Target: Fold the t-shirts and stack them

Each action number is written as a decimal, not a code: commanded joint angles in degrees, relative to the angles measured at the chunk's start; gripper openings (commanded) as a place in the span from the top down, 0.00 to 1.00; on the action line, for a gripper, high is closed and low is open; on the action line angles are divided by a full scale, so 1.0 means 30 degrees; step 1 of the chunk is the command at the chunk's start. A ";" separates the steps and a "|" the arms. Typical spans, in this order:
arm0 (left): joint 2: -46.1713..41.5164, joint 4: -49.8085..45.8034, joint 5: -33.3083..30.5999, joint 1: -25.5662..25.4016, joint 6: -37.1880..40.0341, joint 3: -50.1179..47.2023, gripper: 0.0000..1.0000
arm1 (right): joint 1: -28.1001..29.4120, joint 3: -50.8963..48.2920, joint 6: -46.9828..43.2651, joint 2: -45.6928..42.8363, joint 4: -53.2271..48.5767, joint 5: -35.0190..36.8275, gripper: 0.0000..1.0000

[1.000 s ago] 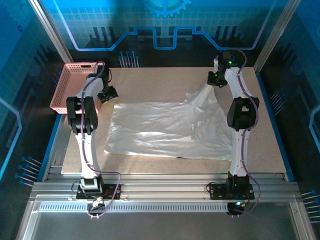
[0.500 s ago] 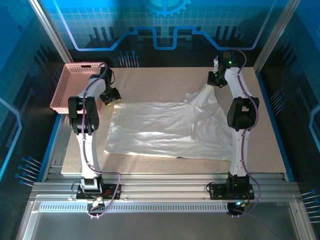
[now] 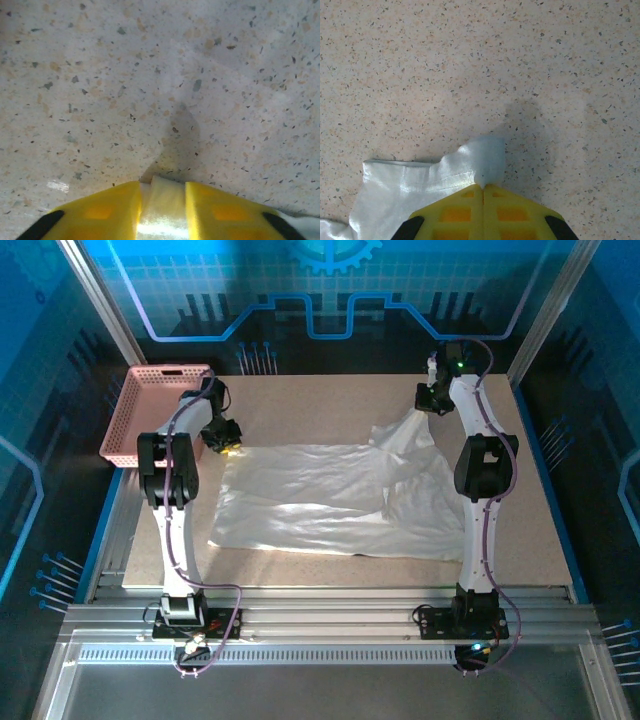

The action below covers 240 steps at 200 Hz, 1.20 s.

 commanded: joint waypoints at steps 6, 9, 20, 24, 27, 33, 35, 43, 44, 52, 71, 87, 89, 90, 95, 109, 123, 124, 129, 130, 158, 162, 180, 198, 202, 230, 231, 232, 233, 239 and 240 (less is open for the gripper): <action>0.0581 -0.0488 0.0635 -0.0107 0.0170 0.0390 0.85 | -0.0092 0.0352 -0.0073 -0.0445 -0.0337 0.0311 1.00; 0.0581 -0.0487 0.0653 -0.0104 0.0159 0.0465 0.87 | -0.0092 0.0374 -0.0054 -0.0430 -0.0310 0.0323 1.00; 0.0523 -0.0411 0.0771 -0.0107 0.0297 0.0706 0.94 | -0.0092 0.0437 0.0044 -0.0388 -0.0219 0.0361 1.00; 0.0495 -0.0404 0.0822 -0.0107 0.0360 0.0808 0.96 | -0.0088 0.0480 0.0131 -0.0387 -0.0176 0.0366 1.00; 0.0471 -0.0426 0.0815 -0.0107 0.0439 0.0873 0.97 | -0.0091 0.0497 0.0173 -0.0397 -0.0121 0.0352 1.00; 0.0442 -0.0487 0.0762 -0.0107 0.0586 0.1034 0.99 | -0.0091 0.0526 0.0239 -0.0464 0.0017 0.0320 1.00; 0.0422 -0.0490 0.0733 -0.0107 0.0631 0.1082 0.99 | -0.0070 0.0513 0.0263 -0.0494 0.0075 0.0348 1.00; 0.0284 -0.0451 0.0606 -0.0107 0.0791 0.1093 1.00 | -0.0036 0.0473 0.0322 -0.0609 0.0346 0.0444 1.00; 0.0256 -0.0427 0.0601 -0.0107 0.0811 0.1071 1.00 | -0.0035 0.0472 0.0326 -0.0615 0.0386 0.0464 1.00; 0.0026 -0.0164 0.0595 -0.0093 0.0962 0.0852 1.00 | -0.0033 0.0441 0.0390 -0.0715 0.0662 0.0484 1.00; -0.0584 0.0563 0.0653 -0.0100 0.1017 0.0176 1.00 | -0.0033 0.0462 0.0418 -0.0823 0.1209 0.0502 1.00; -0.0899 0.0902 0.0713 -0.0098 0.1034 -0.0247 1.00 | -0.0018 0.0614 0.0418 -0.0750 0.1223 0.0429 1.00; -0.0924 0.0926 0.0736 -0.0090 0.1028 -0.0285 1.00 | -0.0029 0.0623 0.0425 -0.0741 0.1219 0.0426 1.00; -0.0933 0.0950 0.0739 -0.0084 0.1047 -0.0306 1.00 | -0.0031 0.0620 0.0421 -0.0754 0.1218 0.0426 1.00; -0.1005 0.1022 0.0743 -0.0093 0.1049 -0.0457 1.00 | -0.0026 0.0586 0.0413 -0.0785 0.1189 0.0424 1.00; -0.1225 0.1213 0.0656 -0.0077 0.1124 -0.0811 1.00 | -0.0032 0.0423 0.0389 -0.0881 0.1159 0.0467 1.00; -0.1461 0.1582 0.0885 -0.0105 0.1284 -0.1215 1.00 | -0.0033 0.0032 0.0333 -0.1098 0.1265 0.0484 1.00; -0.1480 0.1586 0.0887 -0.0106 0.1292 -0.1225 1.00 | -0.0033 -0.0013 0.0332 -0.1108 0.1285 0.0498 1.00; -0.1541 0.1566 0.0815 -0.0100 0.1353 -0.1238 1.00 | -0.0033 -0.0169 0.0302 -0.1230 0.1330 0.0483 1.00; -0.1564 0.1563 0.0809 -0.0089 0.1356 -0.1266 1.00 | -0.0018 -0.0216 0.0301 -0.1262 0.1347 0.0498 1.00; -0.2482 0.2145 0.0888 -0.0049 0.1563 -0.2023 1.00 | 0.0011 -0.1234 0.0158 -0.2107 0.1764 0.0417 1.00; -0.2624 0.2244 0.0943 -0.0045 0.1591 -0.2166 1.00 | 0.0019 -0.1439 0.0112 -0.2146 0.1841 0.0425 1.00; -0.3325 0.2731 0.1094 -0.0049 0.1750 -0.2829 1.00 | 0.0094 -0.2526 -0.0169 -0.3192 0.2138 0.0609 1.00; -0.3984 0.3207 0.1151 -0.0049 0.1896 -0.3519 1.00 | 0.0142 -0.3704 -0.0358 -0.3998 0.2307 0.0681 1.00; -0.4099 0.3297 0.1214 -0.0049 0.1982 -0.3687 1.00 | 0.0144 -0.4070 -0.0371 -0.4225 0.2393 0.0778 1.00; -0.4916 0.3623 0.0766 -0.0020 0.2309 -0.4721 1.00 | 0.0186 -0.6877 -0.0466 -0.6139 0.3434 0.1214 1.00; -0.4936 0.3646 0.0754 -0.0020 0.2332 -0.4765 1.00 | 0.0179 -0.6968 -0.0464 -0.6207 0.3469 0.1215 1.00; -0.4975 0.3657 0.0763 -0.0020 0.2343 -0.4802 1.00 | 0.0176 -0.7073 -0.0477 -0.6270 0.3515 0.1201 1.00; -0.5010 0.3663 0.0768 -0.0019 0.2349 -0.4850 1.00 | 0.0174 -0.7183 -0.0484 -0.6346 0.3538 0.1223 1.00; -0.5209 0.3784 0.0780 0.0010 0.2354 -0.5083 1.00 | 0.0172 -0.7799 -0.0489 -0.6780 0.3764 0.1245 1.00; -0.5244 0.3785 0.0776 0.0010 0.2369 -0.5122 1.00 | 0.0172 -0.7898 -0.0490 -0.6820 0.3809 0.1245 1.00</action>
